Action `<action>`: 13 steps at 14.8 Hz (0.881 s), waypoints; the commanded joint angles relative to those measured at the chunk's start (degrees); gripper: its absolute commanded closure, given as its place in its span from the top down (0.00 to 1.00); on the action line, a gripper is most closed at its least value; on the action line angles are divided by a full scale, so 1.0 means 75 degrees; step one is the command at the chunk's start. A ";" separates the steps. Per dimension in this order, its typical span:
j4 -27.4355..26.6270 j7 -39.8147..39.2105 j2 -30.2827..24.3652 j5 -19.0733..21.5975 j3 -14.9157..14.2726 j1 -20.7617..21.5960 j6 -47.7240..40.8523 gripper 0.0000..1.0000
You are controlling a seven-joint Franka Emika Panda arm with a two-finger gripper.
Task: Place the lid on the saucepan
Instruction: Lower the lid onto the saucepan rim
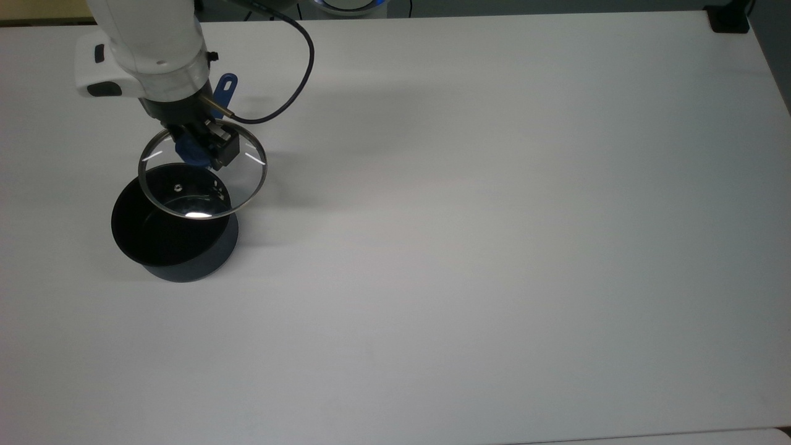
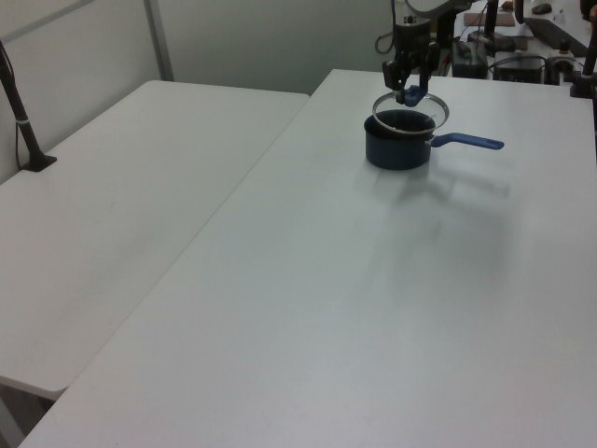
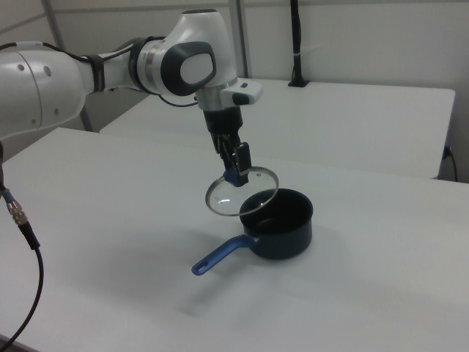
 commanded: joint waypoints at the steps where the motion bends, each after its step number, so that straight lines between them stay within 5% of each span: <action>1: 0.0177 -0.0089 0.0042 0.0185 -0.0057 -0.0103 0.0191 0.29; 13: 0.0703 0.0133 0.0990 0.0185 -0.0068 -0.0677 0.1070 0.29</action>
